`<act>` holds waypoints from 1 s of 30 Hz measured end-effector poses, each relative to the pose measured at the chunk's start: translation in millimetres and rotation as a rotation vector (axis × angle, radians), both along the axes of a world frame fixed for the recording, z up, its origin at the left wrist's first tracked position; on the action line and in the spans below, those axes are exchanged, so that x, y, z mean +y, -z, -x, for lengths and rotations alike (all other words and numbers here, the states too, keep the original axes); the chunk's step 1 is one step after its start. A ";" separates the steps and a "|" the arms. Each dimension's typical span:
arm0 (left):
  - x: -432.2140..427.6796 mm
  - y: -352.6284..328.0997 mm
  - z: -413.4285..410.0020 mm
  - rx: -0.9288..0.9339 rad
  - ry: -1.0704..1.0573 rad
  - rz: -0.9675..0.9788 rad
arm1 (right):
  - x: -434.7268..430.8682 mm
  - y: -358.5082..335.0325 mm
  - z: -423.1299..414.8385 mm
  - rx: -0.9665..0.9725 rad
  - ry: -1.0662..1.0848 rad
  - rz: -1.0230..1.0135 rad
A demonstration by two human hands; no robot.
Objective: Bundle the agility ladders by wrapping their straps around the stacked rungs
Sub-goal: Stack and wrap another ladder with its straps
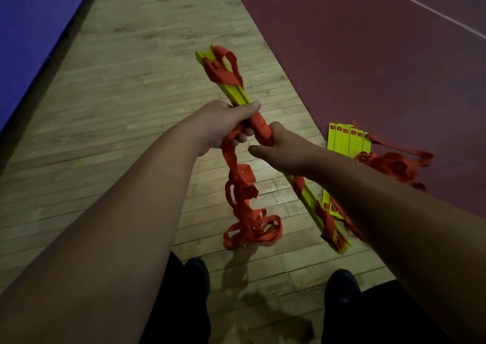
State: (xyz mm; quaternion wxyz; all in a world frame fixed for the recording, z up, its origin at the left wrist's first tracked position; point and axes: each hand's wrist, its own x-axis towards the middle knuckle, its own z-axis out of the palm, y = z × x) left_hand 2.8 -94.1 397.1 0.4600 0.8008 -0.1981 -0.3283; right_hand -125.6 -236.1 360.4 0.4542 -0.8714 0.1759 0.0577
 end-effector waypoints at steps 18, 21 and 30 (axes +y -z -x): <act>-10.2 4.6 16.7 0.106 -0.129 -0.105 | -13.8 -4.8 4.8 -0.005 0.040 -0.042; -13.1 5.3 14.8 0.128 -0.177 -0.105 | -8.6 -2.1 3.4 -0.068 0.024 0.021; -7.9 -6.6 7.7 0.095 0.011 0.178 | -27.0 -21.0 16.6 0.117 -0.210 -0.719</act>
